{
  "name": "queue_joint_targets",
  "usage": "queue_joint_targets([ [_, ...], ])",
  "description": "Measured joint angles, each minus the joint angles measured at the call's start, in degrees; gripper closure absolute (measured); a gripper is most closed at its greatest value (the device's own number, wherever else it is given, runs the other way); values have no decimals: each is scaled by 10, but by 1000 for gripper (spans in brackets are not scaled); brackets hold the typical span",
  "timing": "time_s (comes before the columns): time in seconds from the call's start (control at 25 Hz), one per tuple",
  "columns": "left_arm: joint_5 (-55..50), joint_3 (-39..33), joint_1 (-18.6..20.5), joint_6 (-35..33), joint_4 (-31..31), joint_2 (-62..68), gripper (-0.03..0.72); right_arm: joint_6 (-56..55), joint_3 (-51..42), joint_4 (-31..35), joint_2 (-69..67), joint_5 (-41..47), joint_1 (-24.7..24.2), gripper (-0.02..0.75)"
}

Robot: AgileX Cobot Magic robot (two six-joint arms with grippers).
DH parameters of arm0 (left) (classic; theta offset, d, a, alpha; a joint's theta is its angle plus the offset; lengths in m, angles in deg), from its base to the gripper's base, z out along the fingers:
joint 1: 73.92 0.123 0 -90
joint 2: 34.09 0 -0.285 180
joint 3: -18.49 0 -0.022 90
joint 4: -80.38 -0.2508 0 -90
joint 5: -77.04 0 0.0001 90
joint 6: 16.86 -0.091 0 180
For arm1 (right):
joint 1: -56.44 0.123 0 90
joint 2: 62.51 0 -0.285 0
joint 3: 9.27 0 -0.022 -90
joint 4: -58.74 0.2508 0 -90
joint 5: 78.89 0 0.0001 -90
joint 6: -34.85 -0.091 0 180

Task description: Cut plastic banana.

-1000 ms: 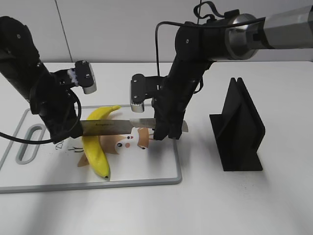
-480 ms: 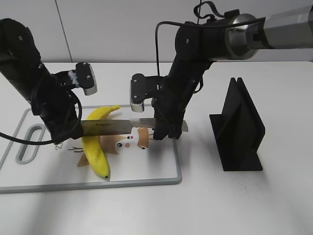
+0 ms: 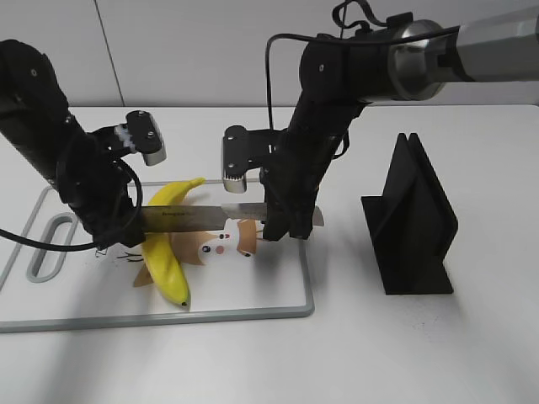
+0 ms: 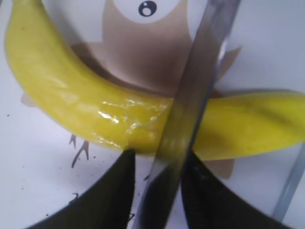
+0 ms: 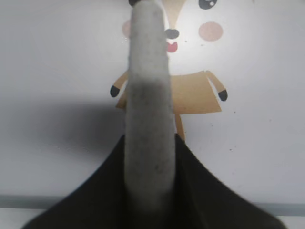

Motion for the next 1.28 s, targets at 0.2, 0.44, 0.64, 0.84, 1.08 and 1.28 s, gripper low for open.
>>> queue_joint_targets([
  [0.2,5,-11,-1,6,4,-26,187,-13,-3,1,15,4,-1,555],
  [0.44,4,-11,-1,8,5,-124,118,-22,-3,-1,41,8,-1,556],
  [0.64,3,-11,-1,22,4,-207,116,-24,-3,-1,66,33,-1,556],
  [0.84,2,-11,-1,101,-39,-262,116,-42,-3,-1,105,50,-1,556],
  [1.08,-1,-11,-1,245,-111,-304,116,-121,-3,0,158,68,-1,556],
  [1.28,-41,-11,-1,343,-144,-324,116,-293,-3,14,192,72,-1,556],
])
